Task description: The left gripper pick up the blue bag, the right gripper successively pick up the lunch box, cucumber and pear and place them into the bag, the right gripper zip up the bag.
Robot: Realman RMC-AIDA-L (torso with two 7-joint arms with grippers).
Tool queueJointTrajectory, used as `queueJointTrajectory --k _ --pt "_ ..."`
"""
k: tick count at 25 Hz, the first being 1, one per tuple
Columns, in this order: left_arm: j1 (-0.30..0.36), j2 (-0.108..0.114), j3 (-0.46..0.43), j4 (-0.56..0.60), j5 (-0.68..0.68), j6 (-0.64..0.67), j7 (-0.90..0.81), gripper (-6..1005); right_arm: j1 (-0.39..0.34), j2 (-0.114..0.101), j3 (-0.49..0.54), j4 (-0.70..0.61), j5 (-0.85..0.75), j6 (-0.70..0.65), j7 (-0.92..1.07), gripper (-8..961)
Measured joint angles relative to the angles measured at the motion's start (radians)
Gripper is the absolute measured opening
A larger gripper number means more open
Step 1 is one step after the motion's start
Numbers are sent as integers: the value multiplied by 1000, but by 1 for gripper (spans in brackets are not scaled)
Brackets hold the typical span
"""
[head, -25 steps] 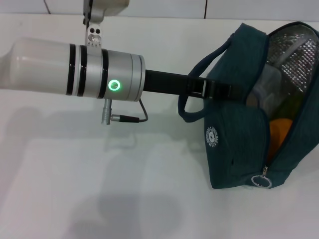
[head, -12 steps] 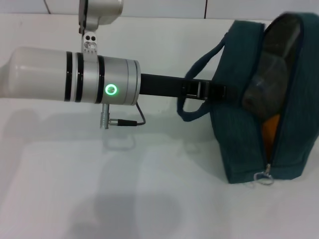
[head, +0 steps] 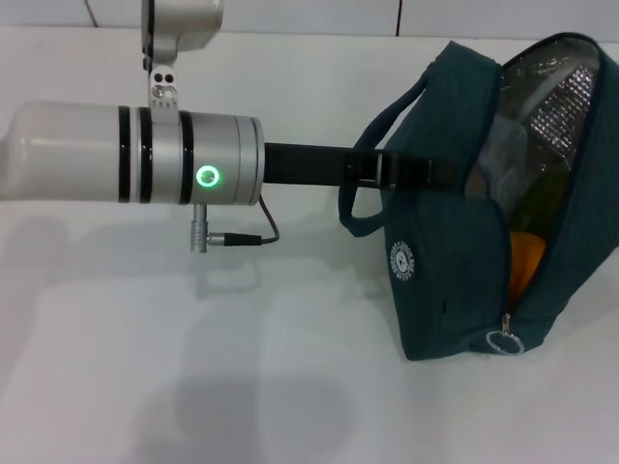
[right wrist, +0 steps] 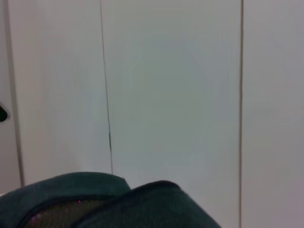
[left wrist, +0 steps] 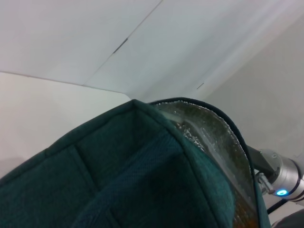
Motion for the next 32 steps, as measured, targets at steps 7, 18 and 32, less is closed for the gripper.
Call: queueJointTrajectory --k 7,18,32 --pt "-8 0 1 -30 -1 -1 4 43 28 2 -4 32 -6 5 -11 143" --pt "2 2 -49 -95 -12 -6 43 43 22 15 -6 22 -6 -11 -11 161" --pt "12 2 -52 -96 -15 -5 46 43 -62 40 125 -15 7 -324 -86 604"
